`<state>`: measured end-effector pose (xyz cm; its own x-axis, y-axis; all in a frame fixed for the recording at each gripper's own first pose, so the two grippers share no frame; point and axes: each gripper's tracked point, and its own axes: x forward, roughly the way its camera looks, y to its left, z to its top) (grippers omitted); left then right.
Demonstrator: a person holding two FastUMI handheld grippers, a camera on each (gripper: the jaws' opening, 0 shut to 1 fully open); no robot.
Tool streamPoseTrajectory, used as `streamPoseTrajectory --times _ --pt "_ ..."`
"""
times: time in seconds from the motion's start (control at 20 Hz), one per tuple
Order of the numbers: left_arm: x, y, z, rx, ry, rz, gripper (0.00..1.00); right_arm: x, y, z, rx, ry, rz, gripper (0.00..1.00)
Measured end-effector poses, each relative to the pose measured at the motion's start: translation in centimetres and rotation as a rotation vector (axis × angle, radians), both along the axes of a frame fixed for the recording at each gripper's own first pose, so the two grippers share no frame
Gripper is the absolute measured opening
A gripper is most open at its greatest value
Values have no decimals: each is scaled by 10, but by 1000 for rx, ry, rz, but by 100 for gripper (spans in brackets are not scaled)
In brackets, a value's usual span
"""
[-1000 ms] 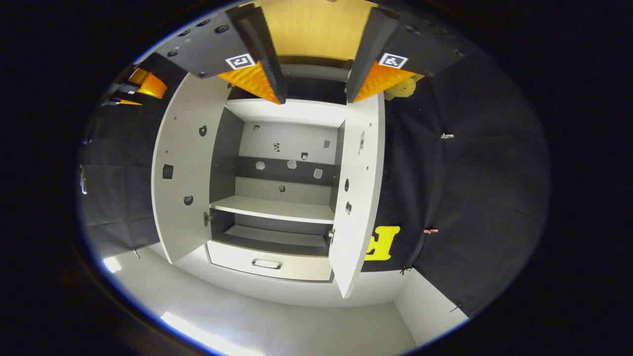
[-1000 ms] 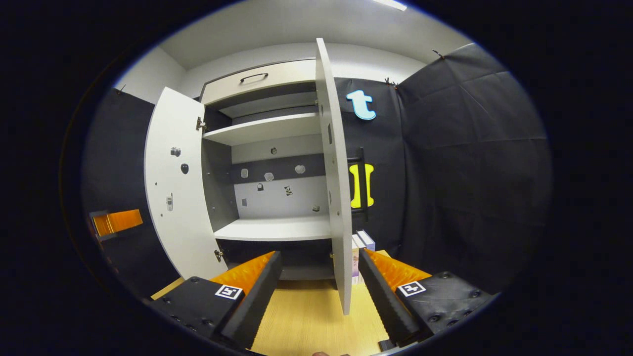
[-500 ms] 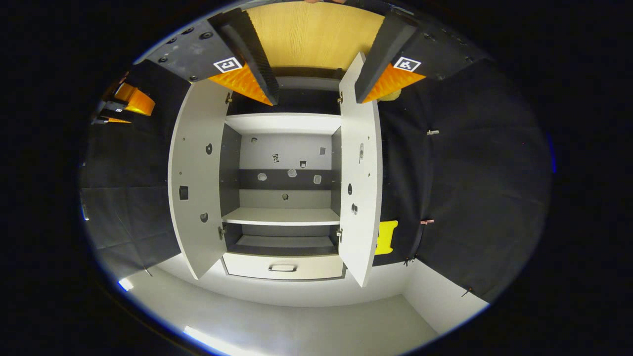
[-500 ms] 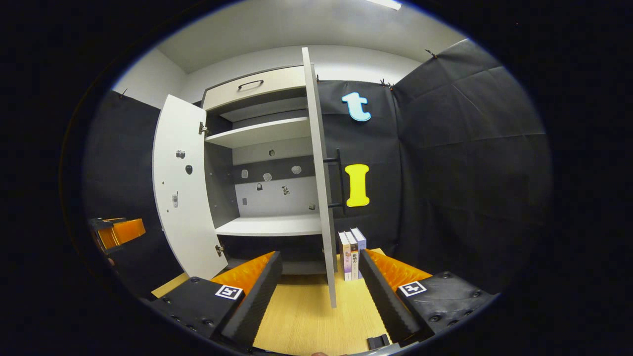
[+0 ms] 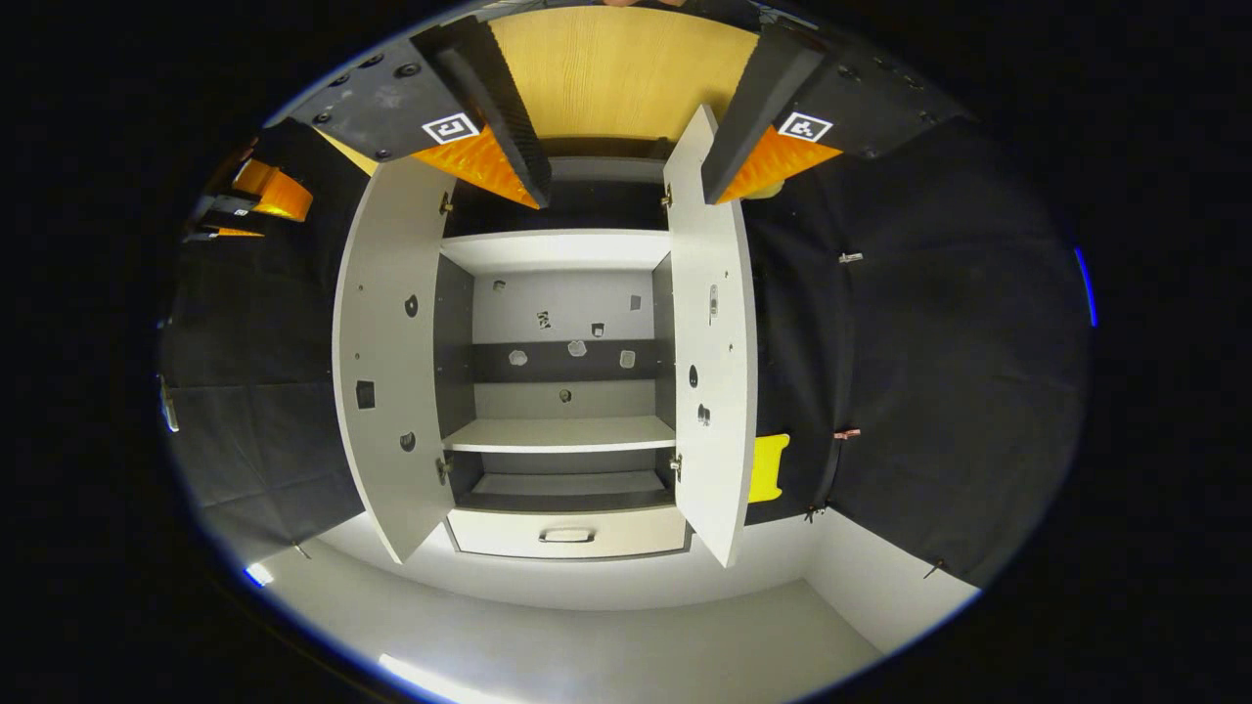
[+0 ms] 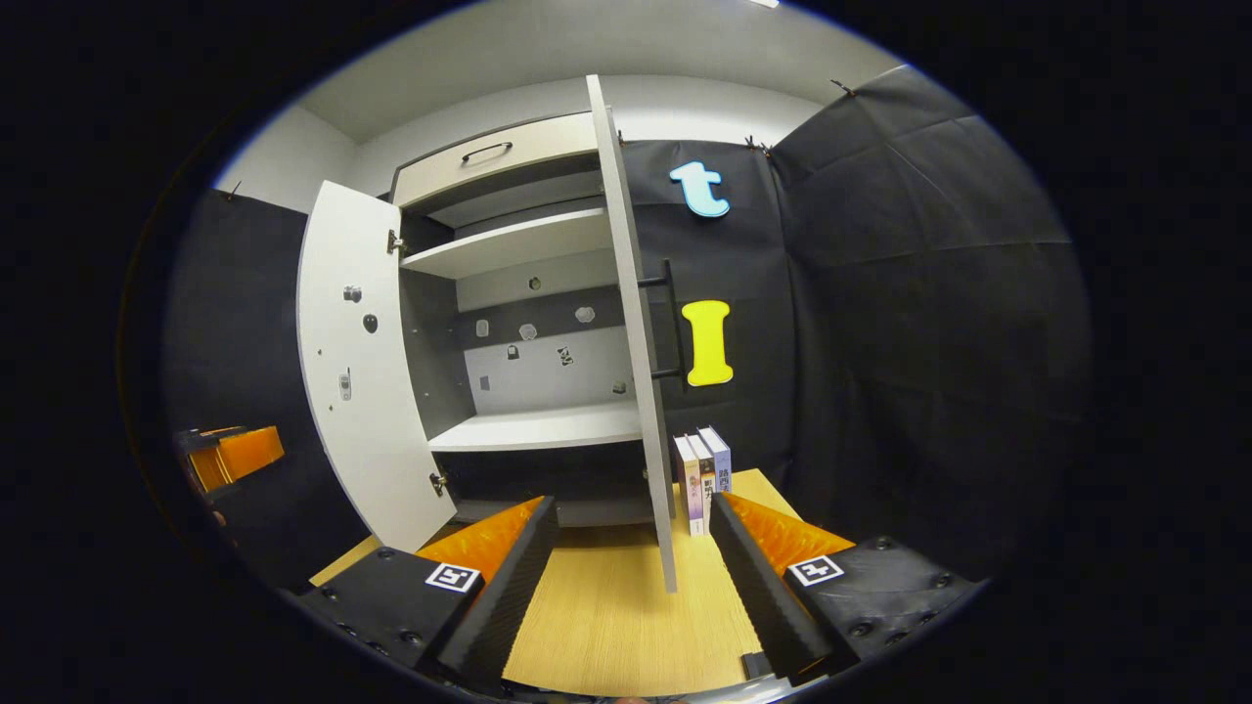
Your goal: Open the right door of the double-door shoe cabinet with the right hand, and open the left door with the left hand.
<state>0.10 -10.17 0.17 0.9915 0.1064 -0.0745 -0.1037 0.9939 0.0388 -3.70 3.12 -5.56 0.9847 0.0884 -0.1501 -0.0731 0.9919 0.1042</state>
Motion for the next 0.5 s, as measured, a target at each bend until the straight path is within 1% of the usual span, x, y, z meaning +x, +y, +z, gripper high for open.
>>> streamPoseTrajectory --times 0.25,0.5 --pt "16 15 -11 -20 18 7 95 7 4 -8 -42 17 -14 98" --pt "41 30 -8 -5 -7 -1 95 24 17 -4 -53 15 -28 98"
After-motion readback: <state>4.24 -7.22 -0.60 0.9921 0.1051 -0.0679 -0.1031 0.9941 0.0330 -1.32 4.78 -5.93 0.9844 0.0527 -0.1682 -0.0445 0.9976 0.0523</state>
